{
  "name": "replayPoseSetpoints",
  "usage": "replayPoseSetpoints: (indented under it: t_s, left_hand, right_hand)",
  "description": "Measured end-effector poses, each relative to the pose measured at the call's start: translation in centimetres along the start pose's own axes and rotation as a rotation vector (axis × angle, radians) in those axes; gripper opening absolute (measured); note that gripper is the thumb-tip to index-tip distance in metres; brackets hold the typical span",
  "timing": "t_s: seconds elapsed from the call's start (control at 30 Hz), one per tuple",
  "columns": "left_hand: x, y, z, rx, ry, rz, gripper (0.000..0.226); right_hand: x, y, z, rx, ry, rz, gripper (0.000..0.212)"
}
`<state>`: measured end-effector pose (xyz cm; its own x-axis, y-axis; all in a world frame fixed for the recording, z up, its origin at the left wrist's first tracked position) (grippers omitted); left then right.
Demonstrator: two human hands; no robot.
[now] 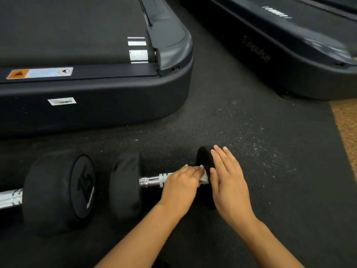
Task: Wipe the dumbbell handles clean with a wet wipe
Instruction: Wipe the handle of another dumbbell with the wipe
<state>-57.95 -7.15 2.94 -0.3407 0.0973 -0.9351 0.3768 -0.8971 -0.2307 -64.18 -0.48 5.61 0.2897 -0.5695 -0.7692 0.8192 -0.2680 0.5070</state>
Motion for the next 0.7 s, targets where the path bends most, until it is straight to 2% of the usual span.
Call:
replayPoseSetpoints:
  t_s: [0.03, 0.07, 0.13, 0.2, 0.3, 0.4, 0.47, 0.6, 0.7]
  left_hand:
    - [0.2, 0.7, 0.5, -0.067, 0.103, 0.003, 0.027]
    - [-0.1, 1.4, 0.9, -0.132, 0.137, 0.03, 0.024]
    - [-0.6, 1.6, 0.9, -0.178, 0.105, 0.051, 0.02]
    - [-0.9, 0.3, 0.4, -0.114, 0.07, 0.038, 0.017]
    - [-0.2, -0.3, -0.1, -0.036, 0.023, -0.038, 0.031]
    - [-0.6, 1.4, 0.5, -0.136, 0.134, 0.09, 0.022]
    - [-1.1, 2.1, 0.3, -0.177, 0.082, 0.145, 0.022]
    - [-0.1, 0.0, 0.0, -0.039, 0.059, 0.068, 0.035]
    - [-0.3, 0.8, 0.3, -0.105, 0.149, 0.046, 0.028]
  right_hand:
    - [0.0, 0.0, 0.1, 0.002, 0.006, -0.002, 0.05]
    - [0.0, 0.0, 0.2, 0.003, 0.01, -0.005, 0.05]
    - [-0.1, 0.0, 0.2, 0.005, 0.012, 0.001, 0.05]
    - [-0.2, 0.1, 0.1, 0.002, 0.006, 0.014, 0.05]
    - [-0.2, 0.2, 0.0, -0.003, 0.008, 0.006, 0.05]
    - [-0.2, 0.3, 0.1, -0.005, 0.011, 0.003, 0.05]
    - [-0.3, 0.3, 0.0, -0.01, 0.01, -0.007, 0.05]
    - [-0.1, 0.1, -0.2, -0.001, 0.006, -0.001, 0.05]
    - [-0.2, 0.2, 0.0, 0.003, 0.004, -0.017, 0.05]
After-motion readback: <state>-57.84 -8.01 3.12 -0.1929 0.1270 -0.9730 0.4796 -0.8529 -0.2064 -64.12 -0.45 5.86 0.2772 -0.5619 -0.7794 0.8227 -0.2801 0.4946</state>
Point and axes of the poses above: each hand's wrist, its own z-axis towards the middle knuckle, its own x-axis out of the palm, y = z × x, the point moved 8 cm from there along z, towards the middle knuckle, and after that the axes turned 8 degrees about z, right-handed, at the moved point
